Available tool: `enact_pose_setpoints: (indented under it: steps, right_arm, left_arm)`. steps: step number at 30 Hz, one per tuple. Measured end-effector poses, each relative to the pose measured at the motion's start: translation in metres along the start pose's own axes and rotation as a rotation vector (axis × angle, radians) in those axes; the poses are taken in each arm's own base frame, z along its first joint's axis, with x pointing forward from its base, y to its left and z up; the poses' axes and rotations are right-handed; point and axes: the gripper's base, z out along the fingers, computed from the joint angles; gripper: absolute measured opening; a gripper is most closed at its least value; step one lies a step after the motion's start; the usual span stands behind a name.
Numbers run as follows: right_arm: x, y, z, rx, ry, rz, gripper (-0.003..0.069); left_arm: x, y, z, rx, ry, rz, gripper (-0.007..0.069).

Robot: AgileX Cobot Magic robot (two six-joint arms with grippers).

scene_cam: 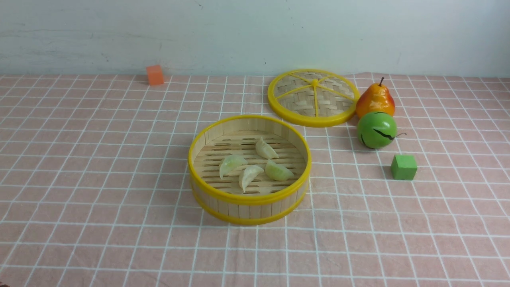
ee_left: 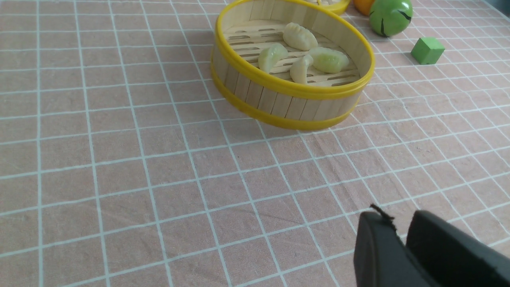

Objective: Put the dumplings into the steamer on the table with the pink tablecloth.

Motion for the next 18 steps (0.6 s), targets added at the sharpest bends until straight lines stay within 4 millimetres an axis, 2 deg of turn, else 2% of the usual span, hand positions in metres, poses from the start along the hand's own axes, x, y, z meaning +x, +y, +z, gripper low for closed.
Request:
enact_pose_setpoints:
  steps: [6, 11, 15, 16, 18]
  right_arm:
    - [0.000, 0.000, 0.000, 0.000, 0.000, 0.000, 0.0014]
    - [0.000, 0.000, 0.000, 0.000, 0.000, 0.000, 0.0021]
    - [0.000, 0.000, 0.000, 0.000, 0.000, 0.000, 0.0022]
    - [0.000, 0.000, 0.000, 0.000, 0.000, 0.000, 0.0025]
    - [0.000, 0.000, 0.000, 0.000, 0.000, 0.000, 0.0028]
  left_arm:
    - [0.000, 0.000, 0.000, 0.000, 0.001, 0.000, 0.0115]
    - [0.011, 0.002, 0.010, -0.007, -0.007, -0.018, 0.0115]
    - [0.021, 0.009, 0.020, -0.052, -0.169, -0.073, 0.0022]
    - [0.025, 0.013, 0.023, -0.082, -0.256, -0.085, -0.0013]
    - [0.032, 0.018, 0.026, -0.125, -0.340, -0.095, -0.0014]
